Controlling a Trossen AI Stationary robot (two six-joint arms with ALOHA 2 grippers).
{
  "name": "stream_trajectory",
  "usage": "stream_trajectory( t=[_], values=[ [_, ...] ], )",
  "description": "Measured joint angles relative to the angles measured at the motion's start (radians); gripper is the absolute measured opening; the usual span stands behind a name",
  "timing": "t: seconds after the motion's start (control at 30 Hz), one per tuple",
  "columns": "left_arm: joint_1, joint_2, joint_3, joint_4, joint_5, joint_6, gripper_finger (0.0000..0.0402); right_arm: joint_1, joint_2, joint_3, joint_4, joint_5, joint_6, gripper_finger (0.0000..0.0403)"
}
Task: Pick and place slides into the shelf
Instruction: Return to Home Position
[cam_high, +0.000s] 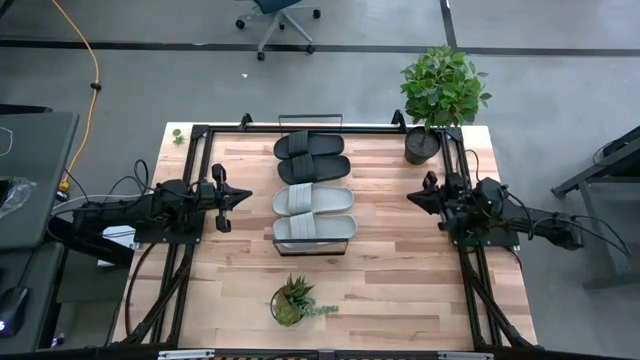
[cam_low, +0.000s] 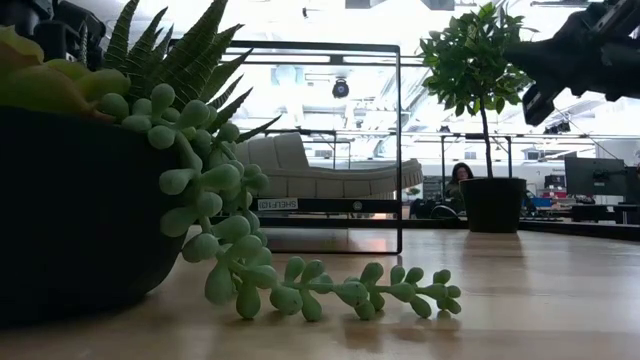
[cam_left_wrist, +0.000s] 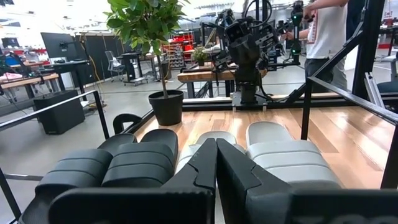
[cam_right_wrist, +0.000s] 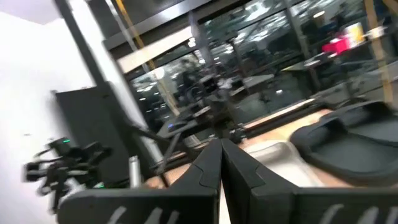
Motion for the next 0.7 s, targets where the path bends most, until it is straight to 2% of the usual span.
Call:
stream_trajectory(
  t=[0.2, 0.47, 0.7],
  values=[
    [0.000, 0.000, 0.000, 0.000, 0.000, 0.000, 0.0001, 0.000, 0.000, 0.000, 0.003, 0.106, -0.051, 0.0000],
    [0.000, 0.000, 0.000, 0.000, 0.000, 0.000, 0.0001, 0.000, 0.000, 0.000, -0.040, 0.120, -0.085, 0.0000],
    [0.000, 0.000, 0.000, 0.000, 0.000, 0.000, 0.0001, 0.000, 0.000, 0.000, 0.009, 0.189, -0.155, 0.0000]
  ],
)
